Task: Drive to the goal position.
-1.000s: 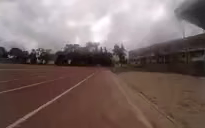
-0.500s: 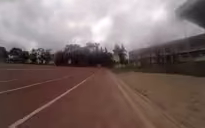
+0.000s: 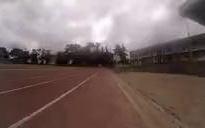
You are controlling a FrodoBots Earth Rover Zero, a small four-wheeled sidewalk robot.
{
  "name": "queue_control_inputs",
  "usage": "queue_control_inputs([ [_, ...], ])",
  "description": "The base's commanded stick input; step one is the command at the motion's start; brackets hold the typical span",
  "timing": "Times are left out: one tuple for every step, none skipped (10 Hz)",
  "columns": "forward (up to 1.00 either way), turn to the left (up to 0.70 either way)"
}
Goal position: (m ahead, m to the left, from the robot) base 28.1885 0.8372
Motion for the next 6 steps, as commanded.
queue_control_inputs([
  [0.7, 0.0],
  [0.7, 0.0],
  [0.7, 0.0],
  [0.7, 0.0],
  [0.7, 0.0],
  [0.7, 0.0],
])
